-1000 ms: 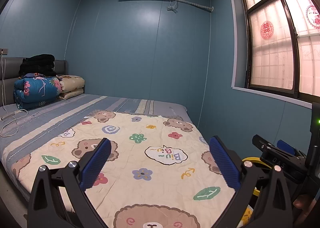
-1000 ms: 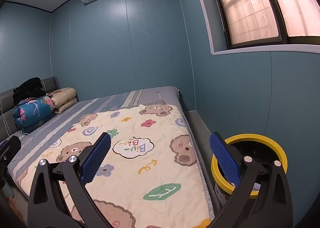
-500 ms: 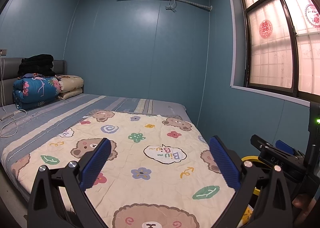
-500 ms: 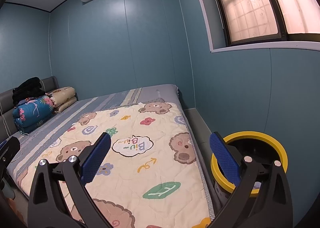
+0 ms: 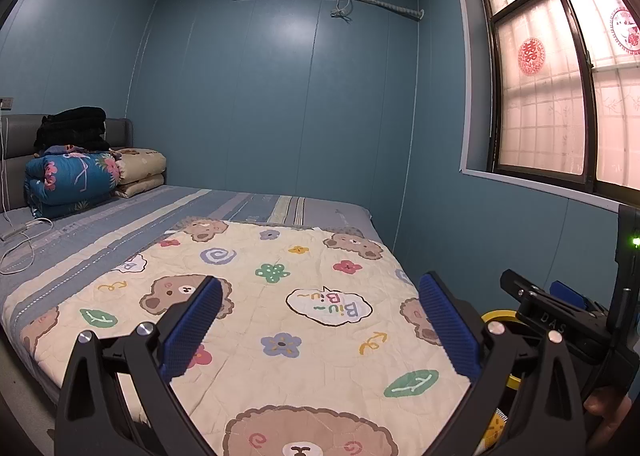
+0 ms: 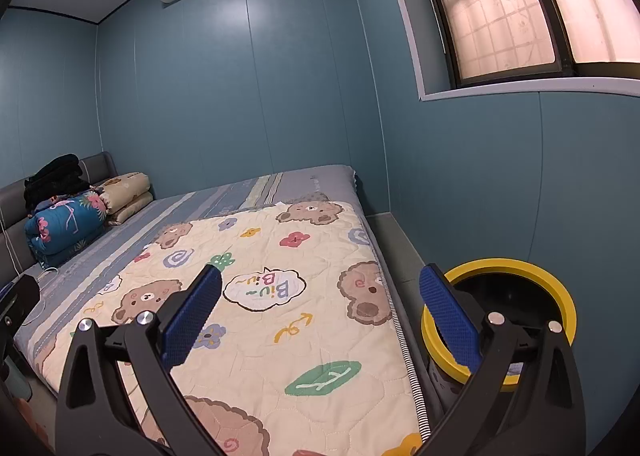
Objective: Collect trash
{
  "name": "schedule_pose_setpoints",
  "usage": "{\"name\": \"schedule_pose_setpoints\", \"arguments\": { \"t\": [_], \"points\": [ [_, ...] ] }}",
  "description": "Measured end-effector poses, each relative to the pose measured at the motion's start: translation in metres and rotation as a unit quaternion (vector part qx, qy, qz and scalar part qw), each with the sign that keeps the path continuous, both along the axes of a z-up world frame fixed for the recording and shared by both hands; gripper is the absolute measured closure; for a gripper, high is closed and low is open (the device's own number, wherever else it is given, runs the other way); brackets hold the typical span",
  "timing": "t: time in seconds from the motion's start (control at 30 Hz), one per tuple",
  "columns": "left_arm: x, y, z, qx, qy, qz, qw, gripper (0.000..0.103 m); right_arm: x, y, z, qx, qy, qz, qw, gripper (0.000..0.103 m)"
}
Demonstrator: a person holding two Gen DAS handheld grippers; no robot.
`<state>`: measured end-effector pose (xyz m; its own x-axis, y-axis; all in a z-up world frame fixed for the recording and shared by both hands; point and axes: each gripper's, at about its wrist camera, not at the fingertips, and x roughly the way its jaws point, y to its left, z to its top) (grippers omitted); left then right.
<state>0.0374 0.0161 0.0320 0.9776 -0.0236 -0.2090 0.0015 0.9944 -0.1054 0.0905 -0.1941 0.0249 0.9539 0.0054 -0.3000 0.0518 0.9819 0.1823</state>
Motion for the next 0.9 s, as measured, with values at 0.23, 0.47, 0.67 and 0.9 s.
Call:
{"name": "schedule_pose_setpoints", "arguments": {
  "t": [0.23,0.47,0.67,0.9],
  "points": [
    [0.0015,0.0013,-0.0008,-0.001,0.002,-0.001,1.0,0.008,0.0005,-0.0003,-0.0006,0.001,0.001,0.0,1.0,0.008],
    [0.0019,0.0028,-0.0011,-0.004,0.003,-0.004,1.0,0.008,0.0011,-0.0004,-0.0021,0.002,0.005,-0.001,1.0,0.008],
    [0.0032,0.0029,-0.0023,-0.008,0.005,-0.003,1.0,0.008,0.0015,-0.0007,-0.0023,0.002,0.006,-0.001,1.0,0.008],
    [0.0052,0.0015,-0.0027,-0.009,0.007,-0.004,0.9999,0.008,0.0019,-0.0001,-0.003,0.003,0.006,-0.001,1.0,0.008]
  ]
}}
